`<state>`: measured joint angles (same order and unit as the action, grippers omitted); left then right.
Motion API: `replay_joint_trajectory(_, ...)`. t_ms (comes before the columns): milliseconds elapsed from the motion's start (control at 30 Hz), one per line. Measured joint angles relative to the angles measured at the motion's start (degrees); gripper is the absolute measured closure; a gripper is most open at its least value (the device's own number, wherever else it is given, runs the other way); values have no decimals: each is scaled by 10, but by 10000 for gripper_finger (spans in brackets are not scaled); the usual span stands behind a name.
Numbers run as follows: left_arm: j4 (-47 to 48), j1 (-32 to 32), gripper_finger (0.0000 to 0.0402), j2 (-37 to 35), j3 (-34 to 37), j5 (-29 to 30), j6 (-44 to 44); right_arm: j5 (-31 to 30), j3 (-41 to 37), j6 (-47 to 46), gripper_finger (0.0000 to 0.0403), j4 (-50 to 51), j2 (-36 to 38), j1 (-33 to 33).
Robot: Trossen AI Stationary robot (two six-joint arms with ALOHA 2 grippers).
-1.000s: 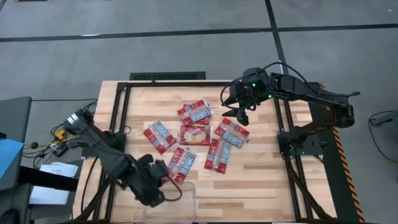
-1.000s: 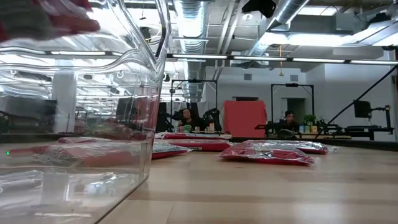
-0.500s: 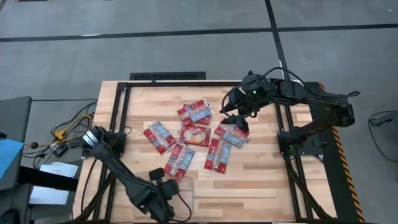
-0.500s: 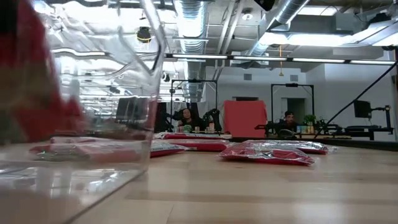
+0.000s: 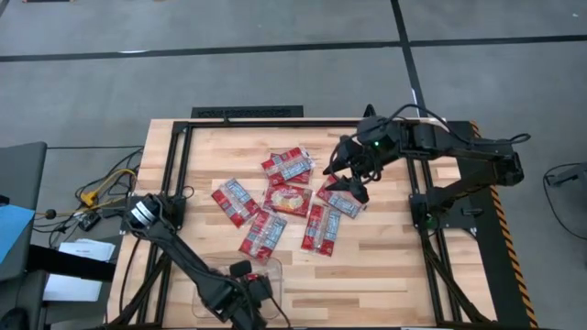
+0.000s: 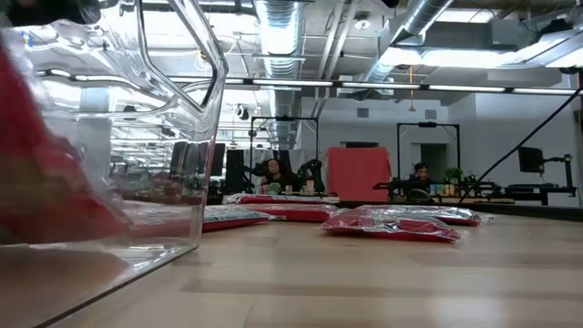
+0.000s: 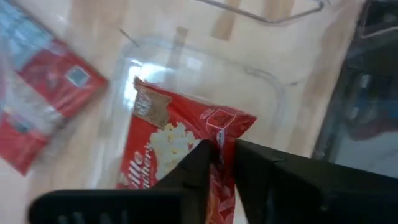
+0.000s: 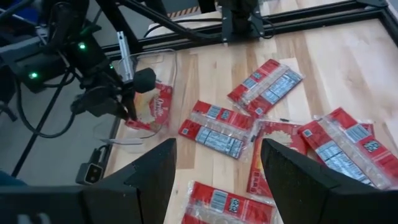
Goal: Sort popcorn bags into baskets
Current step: Put the red popcorn bag into the transparent bin
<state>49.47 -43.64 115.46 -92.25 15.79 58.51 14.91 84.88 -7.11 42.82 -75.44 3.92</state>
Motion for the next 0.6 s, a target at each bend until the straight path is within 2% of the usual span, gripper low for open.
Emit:
replay_joint_trajectory(200, -16, 1, 228, 0, 0, -58, 6, 0, 0, 0, 143, 0, 0, -13)
replay_joint_trajectory(333, -26, 16, 159, -12, 1, -120, 37, 0, 0, 0, 143, 0, 0, -14)
replay_joint_trajectory(400, -27, 23, 140, -37, 1, -147, 28, 0, 0, -1, 143, 0, 0, -13)
replay_joint_trajectory(500, -15, 33, 132, -96, 1, -146, 21, 2, 0, -1, 143, 0, 0, -13)
replay_joint_trajectory(600, 23, 47, 138, -173, 1, -86, 19, 2, 0, -1, 143, 2, 3, -13)
